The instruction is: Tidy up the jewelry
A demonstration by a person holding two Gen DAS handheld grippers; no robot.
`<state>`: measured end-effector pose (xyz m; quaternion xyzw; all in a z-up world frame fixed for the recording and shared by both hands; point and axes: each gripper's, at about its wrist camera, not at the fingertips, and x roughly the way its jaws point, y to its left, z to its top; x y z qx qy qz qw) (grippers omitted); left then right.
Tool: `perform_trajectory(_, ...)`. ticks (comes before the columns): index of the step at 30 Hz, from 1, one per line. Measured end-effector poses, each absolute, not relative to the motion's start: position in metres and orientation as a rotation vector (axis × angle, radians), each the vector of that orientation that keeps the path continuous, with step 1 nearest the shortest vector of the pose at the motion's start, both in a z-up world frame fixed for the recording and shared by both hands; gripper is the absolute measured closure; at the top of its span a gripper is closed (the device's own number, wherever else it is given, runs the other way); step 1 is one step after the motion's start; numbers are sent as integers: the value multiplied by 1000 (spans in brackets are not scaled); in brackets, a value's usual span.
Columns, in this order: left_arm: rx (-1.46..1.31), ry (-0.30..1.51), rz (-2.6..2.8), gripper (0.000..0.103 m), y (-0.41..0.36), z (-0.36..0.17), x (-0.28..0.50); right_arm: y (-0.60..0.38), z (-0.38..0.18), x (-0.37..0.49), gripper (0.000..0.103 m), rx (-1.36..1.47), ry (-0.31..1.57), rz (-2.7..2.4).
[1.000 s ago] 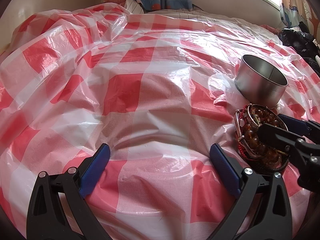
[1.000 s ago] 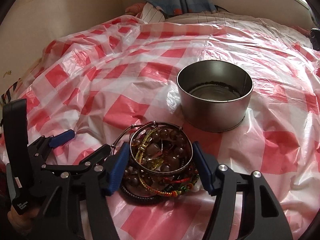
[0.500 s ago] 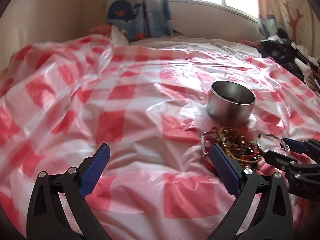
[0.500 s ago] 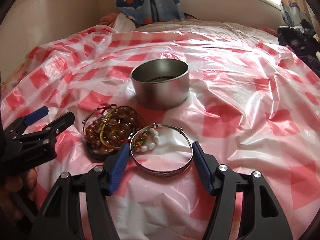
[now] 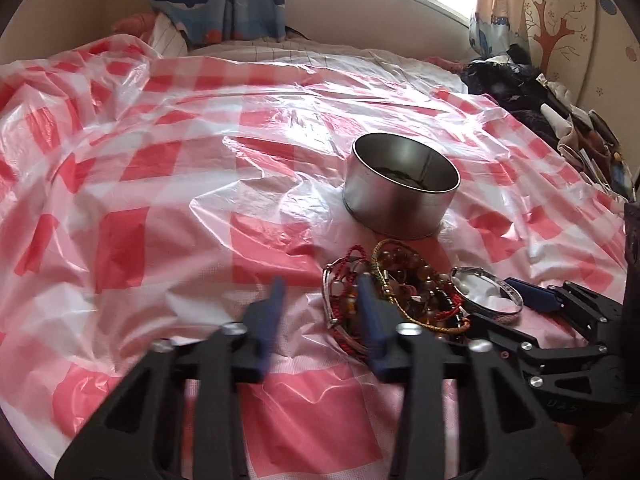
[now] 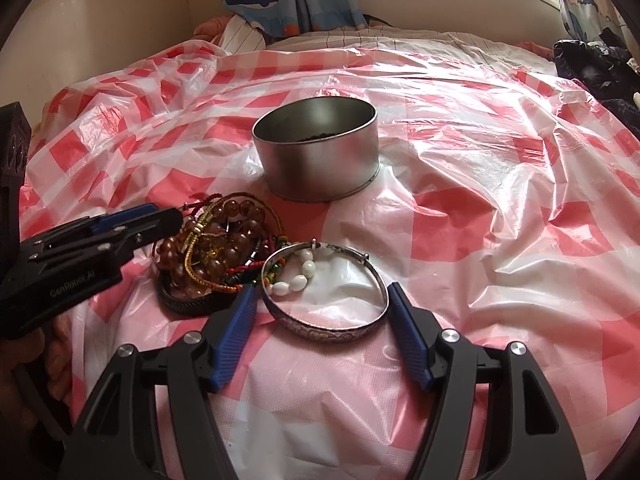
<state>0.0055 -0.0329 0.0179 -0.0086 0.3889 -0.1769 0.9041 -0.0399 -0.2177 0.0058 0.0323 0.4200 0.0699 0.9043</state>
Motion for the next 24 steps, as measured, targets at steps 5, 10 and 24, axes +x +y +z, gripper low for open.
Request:
perform_trajectory(5, -46, 782, -395, 103, -28, 30, -6, -218, 6, -39, 37, 67, 868, 144)
perform_trajectory(10, -66, 673, -361, 103, -9, 64, -23, -219, 5, -39, 36, 70, 868, 146)
perform_trajectory(24, -77, 872, -449, 80, -32, 17, 10, -221, 4, -39, 33, 70, 868, 145)
